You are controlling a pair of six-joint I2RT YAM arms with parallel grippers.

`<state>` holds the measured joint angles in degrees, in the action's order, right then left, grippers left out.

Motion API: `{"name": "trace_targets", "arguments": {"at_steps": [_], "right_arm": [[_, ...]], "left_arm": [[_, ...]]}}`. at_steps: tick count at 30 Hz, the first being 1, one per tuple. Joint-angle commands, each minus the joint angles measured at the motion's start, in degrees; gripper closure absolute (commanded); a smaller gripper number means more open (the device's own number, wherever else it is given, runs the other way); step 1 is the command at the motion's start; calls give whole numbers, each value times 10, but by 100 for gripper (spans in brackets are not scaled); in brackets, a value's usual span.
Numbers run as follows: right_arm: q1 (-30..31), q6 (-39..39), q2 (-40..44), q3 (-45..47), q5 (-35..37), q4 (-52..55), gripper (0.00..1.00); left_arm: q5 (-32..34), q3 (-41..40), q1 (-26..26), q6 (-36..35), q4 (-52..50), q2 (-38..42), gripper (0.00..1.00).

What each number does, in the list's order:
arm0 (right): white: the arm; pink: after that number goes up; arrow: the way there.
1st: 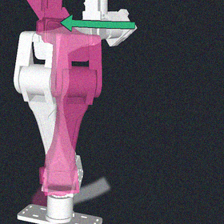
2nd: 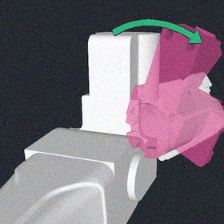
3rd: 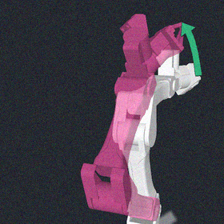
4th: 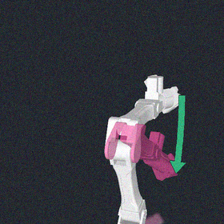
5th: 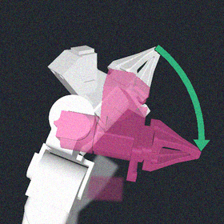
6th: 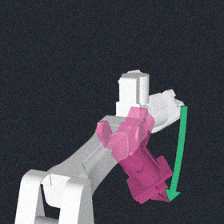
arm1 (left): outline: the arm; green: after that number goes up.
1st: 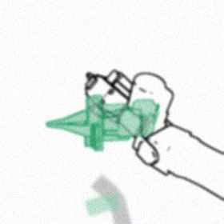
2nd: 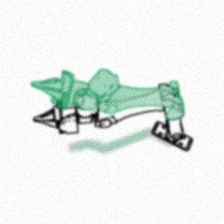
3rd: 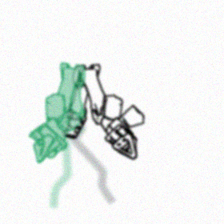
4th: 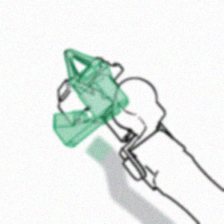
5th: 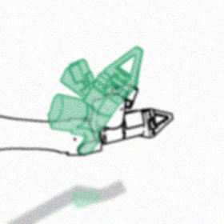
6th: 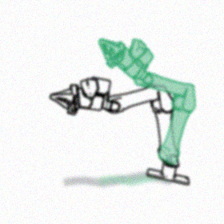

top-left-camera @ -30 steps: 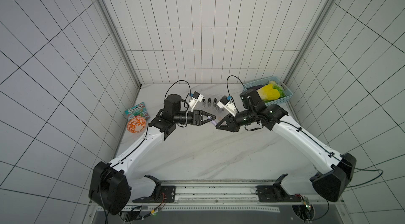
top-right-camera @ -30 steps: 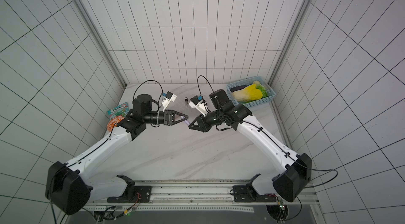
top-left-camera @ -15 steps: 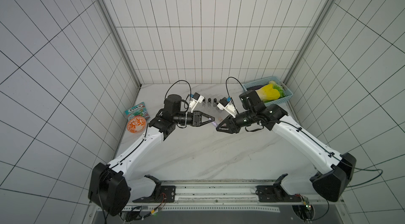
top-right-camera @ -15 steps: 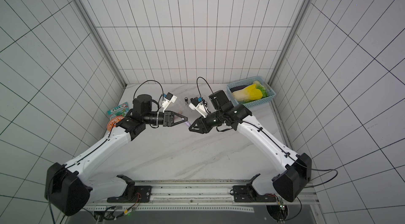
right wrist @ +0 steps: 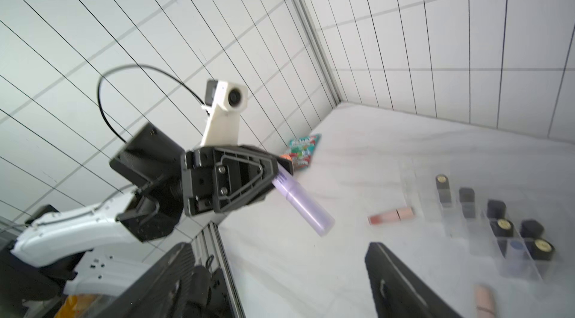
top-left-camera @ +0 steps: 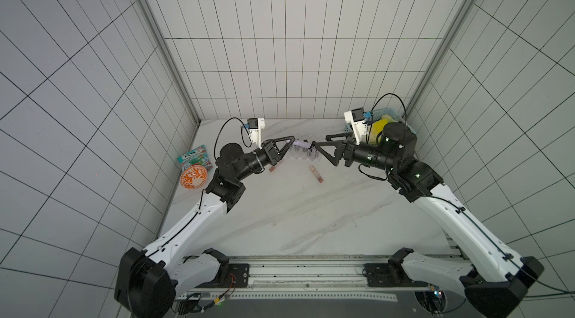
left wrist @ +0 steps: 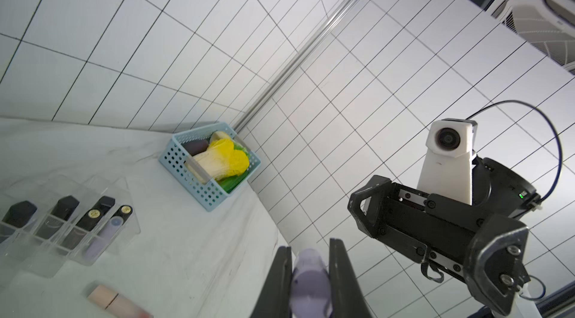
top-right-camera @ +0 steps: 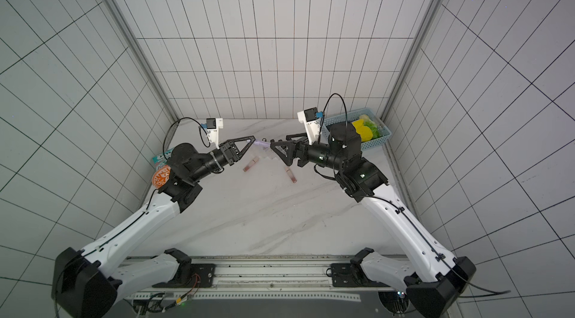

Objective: Arrange the lipsticks in the organizer
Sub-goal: Pick up the lipstick at the center of the board.

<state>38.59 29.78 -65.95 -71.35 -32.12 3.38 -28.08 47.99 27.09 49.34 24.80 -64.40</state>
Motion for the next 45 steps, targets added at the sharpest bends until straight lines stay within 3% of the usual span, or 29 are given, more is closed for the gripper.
{"name": "trace_targets", "arguments": {"at_steps": [1,3,6,13,21,31,39,45], "right_arm": [[0,119,-28,21,-18,-189,19],[1,172,-51,22,-41,-256,26],[5,231,-76,23,-61,-319,28],[32,256,-88,26,-63,-351,35],[49,310,-114,18,-82,-410,53],[59,308,-122,18,-83,-406,54],[65,327,-145,4,-101,-406,39],[68,327,-140,8,-91,-412,66]], "left_arm": [[74,-13,20,15,124,16,90],[85,-19,25,9,150,24,90],[92,-23,27,0,168,35,90],[94,-23,27,-14,164,46,90],[101,-22,27,-20,164,40,90],[100,-11,26,-26,158,38,90],[100,-11,27,-29,158,40,90],[101,-15,26,-34,153,45,90]]}}
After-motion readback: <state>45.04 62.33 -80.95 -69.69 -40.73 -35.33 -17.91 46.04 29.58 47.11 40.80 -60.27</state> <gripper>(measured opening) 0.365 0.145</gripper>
